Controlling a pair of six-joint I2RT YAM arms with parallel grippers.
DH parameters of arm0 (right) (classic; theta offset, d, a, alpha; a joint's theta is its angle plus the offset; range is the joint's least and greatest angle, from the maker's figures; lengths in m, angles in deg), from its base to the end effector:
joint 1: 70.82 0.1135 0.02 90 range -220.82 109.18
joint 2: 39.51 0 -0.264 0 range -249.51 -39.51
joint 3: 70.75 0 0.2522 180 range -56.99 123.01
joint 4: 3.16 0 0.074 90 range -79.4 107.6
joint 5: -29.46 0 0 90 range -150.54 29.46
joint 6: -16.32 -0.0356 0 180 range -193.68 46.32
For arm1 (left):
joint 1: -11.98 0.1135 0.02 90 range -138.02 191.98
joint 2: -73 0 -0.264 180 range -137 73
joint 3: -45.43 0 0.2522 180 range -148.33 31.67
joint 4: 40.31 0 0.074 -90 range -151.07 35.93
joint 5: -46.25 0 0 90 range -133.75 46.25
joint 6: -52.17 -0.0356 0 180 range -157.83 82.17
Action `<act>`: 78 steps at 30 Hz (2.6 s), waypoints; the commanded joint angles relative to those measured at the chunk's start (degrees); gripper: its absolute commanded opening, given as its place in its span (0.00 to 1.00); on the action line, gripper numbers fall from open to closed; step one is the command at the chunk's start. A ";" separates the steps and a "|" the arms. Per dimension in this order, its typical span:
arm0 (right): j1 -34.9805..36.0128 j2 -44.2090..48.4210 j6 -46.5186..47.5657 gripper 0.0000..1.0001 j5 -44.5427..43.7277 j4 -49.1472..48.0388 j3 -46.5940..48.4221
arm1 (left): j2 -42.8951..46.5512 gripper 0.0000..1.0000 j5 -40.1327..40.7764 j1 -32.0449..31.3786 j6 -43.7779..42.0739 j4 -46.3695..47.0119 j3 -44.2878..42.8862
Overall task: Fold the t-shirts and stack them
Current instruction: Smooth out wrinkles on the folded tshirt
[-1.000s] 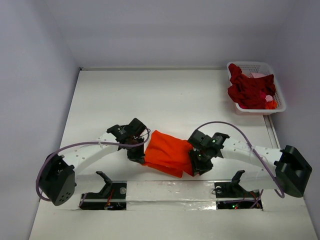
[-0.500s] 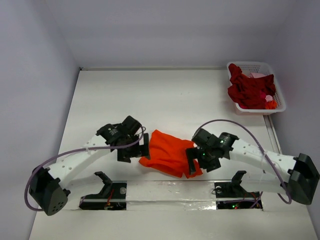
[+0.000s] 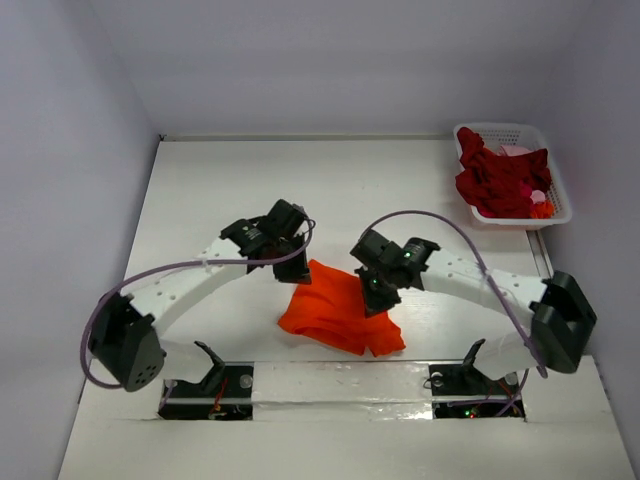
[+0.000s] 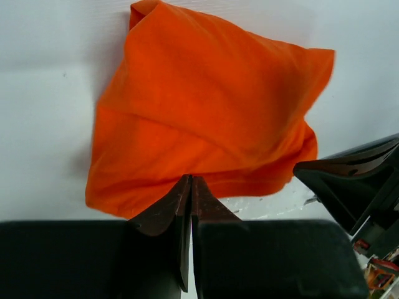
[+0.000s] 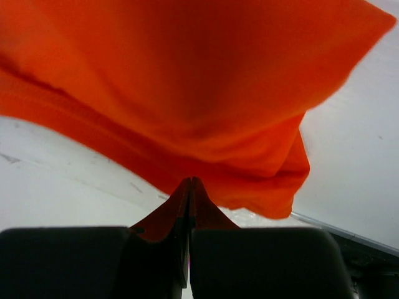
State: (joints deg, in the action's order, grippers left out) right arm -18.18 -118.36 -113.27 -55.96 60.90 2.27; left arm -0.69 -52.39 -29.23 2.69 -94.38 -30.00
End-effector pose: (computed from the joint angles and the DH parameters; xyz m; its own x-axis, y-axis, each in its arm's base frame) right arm 0.1540 0.2064 0.2441 -0.9547 -0.2036 -0.2172 -0.2603 0.9250 0.2769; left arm 0.1956 -0.1784 0.2881 -0.9207 -0.0475 -0.3873 0.1607 0.8582 -0.4874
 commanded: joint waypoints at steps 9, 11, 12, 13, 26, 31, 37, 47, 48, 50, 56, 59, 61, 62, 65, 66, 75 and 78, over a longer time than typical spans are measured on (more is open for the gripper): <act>0.62 -10.44 2.68 0.00 0.78 -8.47 5.60 | -7.52 0.00 -4.62 -0.27 -4.21 9.55 1.02; 0.62 -11.41 3.03 0.00 0.69 -9.25 5.60 | -8.83 0.00 -5.24 -0.27 -4.39 11.04 1.29; 0.62 -11.94 3.12 0.00 0.78 -9.61 5.60 | -9.45 0.00 -6.03 -0.27 -4.56 11.66 1.64; 0.62 -13.16 3.21 0.00 1.13 -9.87 5.60 | -11.19 0.00 -6.47 -0.27 -5.00 12.01 1.73; -5.44 -19.32 4.00 0.00 9.57 -16.64 0.59 | -27.90 0.00 -10.42 -0.27 -6.32 19.56 1.90; -7.20 -19.94 4.00 0.00 9.83 -17.26 1.20 | -30.81 0.00 -13.24 2.09 -6.15 22.03 3.22; -9.22 -22.13 4.70 0.00 10.54 -17.96 2.70 | -30.11 0.00 -12.80 5.34 -7.81 20.98 3.57; -11.60 -25.91 6.37 0.00 10.98 -17.44 7.26 | -26.94 0.00 -12.80 15.89 -10.89 20.36 5.86; -12.21 -26.35 6.46 0.00 10.98 -17.35 7.88 | -26.94 0.00 -12.89 17.03 -11.07 20.36 6.03; -12.74 -27.06 7.07 0.00 11.07 -16.56 9.90 | -27.47 0.00 -13.50 17.57 -11.42 20.71 5.95; -15.03 -30.74 9.35 0.00 10.01 -14.27 16.30 | -30.01 0.00 -13.42 18.18 -12.03 20.28 2.09; -16.25 -33.11 10.32 0.00 10.10 -13.57 18.77 | -32.04 0.00 -13.59 18.18 -12.21 20.36 -0.73; -16.78 -34.17 10.59 0.00 10.19 -13.22 21.50 | -33.96 0.00 -13.42 18.18 -12.56 20.01 -3.18; -17.31 -34.61 10.94 0.00 10.19 -12.78 22.38 | -34.67 0.00 -13.50 18.71 -12.65 20.01 -4.06; -17.93 -36.90 11.73 0.00 10.27 -11.72 25.99 | -37.83 0.00 -13.50 18.71 -13.27 18.96 -8.64; -18.53 -38.12 11.91 0.00 10.19 -11.46 26.77 | -38.63 0.00 -13.33 18.71 -13.35 18.78 -11.08; -24.34 -42.88 13.75 0.00 10.98 -9.00 34.16 | -47.07 0.00 -13.42 20.82 -14.49 15.71 -22.69; -25.13 -44.37 13.75 0.00 10.98 -8.47 36.53 | -48.91 0.00 -13.07 21.96 -15.20 14.92 -25.33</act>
State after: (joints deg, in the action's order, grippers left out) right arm -42.48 -161.20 -101.27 -44.01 50.89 35.25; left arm -47.29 -69.49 -8.73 -9.75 -76.98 -53.10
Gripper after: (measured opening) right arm 0.009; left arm 0.003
